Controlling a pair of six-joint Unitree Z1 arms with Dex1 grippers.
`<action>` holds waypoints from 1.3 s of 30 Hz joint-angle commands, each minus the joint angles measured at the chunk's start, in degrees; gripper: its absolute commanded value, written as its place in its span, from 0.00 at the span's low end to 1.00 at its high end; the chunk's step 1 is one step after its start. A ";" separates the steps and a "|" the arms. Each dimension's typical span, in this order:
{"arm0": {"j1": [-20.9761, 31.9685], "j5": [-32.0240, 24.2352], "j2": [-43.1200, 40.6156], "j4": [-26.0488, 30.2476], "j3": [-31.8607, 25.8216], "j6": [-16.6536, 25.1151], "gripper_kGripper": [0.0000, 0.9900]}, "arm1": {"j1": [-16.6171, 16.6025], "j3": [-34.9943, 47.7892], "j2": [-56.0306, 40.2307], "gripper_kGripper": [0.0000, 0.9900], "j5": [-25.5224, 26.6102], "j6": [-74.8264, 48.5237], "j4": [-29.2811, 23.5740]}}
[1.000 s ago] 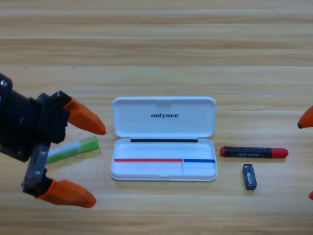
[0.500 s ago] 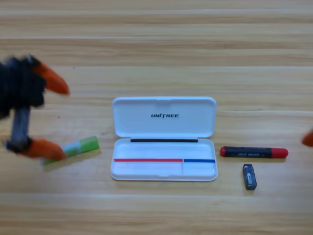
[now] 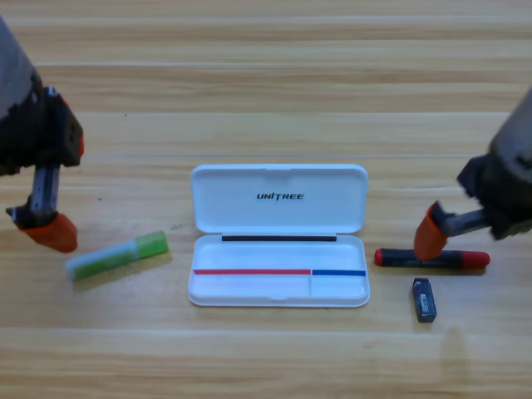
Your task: Clean up eraser and pencils
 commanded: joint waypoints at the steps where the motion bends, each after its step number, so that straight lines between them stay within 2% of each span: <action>1: 2.35 -1.08 6.01 0.24 0.15 -1.46 1.00 | -2.48 -2.16 9.32 1.00 0.89 5.37 0.45; 15: 12.02 -4.68 17.87 -8.03 1.46 -4.10 1.00 | -2.75 -1.90 15.74 0.95 5.46 14.25 0.27; 19: 14.21 -4.60 19.90 -10.75 2.96 -4.27 1.00 | -2.75 -1.81 17.23 0.92 5.37 14.87 -0.43; 25: 15.09 -4.77 21.83 -15.06 6.39 -3.22 1.00 | -2.75 -1.63 19.25 0.82 5.46 15.22 -0.87; 28: 15.09 -5.12 22.36 -16.55 7.62 -2.78 1.00 | -2.75 -1.55 19.96 0.72 5.37 15.22 -0.96; 32: 15.09 -5.91 22.71 -17.17 7.97 -2.69 1.00 | -2.75 -1.11 20.57 0.38 7.31 14.43 -0.96; 37: 15.09 -6.71 22.53 -17.61 8.06 -2.69 1.00 | -2.75 -1.11 20.83 0.00 8.54 14.16 -1.31; 39: 15.09 -6.88 22.53 -17.96 8.41 -2.69 1.00 | -2.75 -0.14 20.66 0.00 9.59 14.25 -2.80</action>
